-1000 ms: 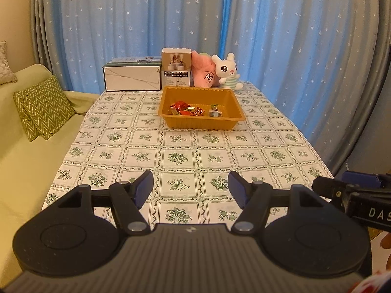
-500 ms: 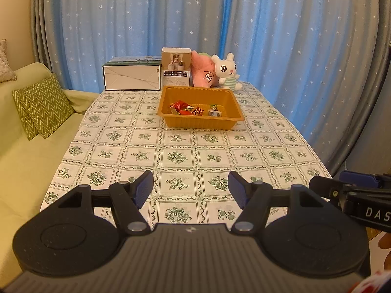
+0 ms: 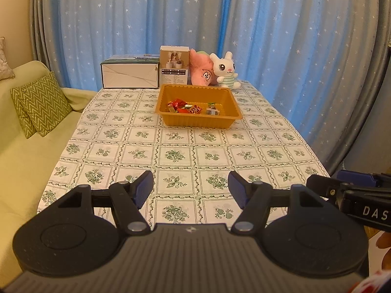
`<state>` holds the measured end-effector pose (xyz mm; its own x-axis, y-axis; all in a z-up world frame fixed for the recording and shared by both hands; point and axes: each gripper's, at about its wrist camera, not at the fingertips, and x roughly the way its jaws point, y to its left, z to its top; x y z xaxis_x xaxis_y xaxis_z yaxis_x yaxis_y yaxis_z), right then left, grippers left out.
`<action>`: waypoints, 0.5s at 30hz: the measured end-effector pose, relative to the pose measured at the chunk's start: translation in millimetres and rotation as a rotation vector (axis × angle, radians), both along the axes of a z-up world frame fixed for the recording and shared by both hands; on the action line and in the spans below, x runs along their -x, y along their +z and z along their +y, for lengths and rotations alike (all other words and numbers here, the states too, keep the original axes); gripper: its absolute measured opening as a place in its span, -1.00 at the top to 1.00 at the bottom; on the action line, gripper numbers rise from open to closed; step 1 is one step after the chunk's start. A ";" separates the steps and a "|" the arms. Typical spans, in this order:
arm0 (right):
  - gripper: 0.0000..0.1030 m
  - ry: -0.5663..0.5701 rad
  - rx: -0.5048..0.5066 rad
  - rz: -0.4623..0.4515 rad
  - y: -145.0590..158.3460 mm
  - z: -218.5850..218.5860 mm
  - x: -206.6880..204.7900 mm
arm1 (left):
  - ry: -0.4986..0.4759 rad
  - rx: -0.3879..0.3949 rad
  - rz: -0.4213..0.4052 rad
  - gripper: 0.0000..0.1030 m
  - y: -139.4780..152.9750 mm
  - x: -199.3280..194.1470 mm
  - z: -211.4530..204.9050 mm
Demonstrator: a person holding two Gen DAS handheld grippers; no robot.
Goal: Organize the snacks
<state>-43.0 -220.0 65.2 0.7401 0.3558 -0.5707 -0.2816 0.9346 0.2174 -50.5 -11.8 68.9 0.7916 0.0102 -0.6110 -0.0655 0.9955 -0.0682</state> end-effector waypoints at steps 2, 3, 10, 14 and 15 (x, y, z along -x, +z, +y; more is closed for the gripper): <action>-0.22 0.000 0.000 0.000 -0.3 0.0 0.3 | -0.003 0.000 0.000 -0.27 -0.2 0.4 -0.7; -0.22 -0.001 0.000 -0.001 -0.2 -0.2 0.5 | -0.005 -0.002 0.000 -0.27 -0.5 0.6 -1.0; -0.22 -0.006 0.004 -0.006 -1.7 1.0 -2.0 | -0.017 0.004 -0.002 -0.27 0.5 2.4 -3.5; -0.22 -0.008 0.002 -0.006 -2.2 0.6 -3.2 | -0.025 0.004 -0.004 -0.27 1.1 4.0 -4.7; -0.22 -0.009 0.001 -0.006 -2.5 0.6 -3.7 | -0.028 0.004 -0.003 -0.27 0.7 4.3 -5.4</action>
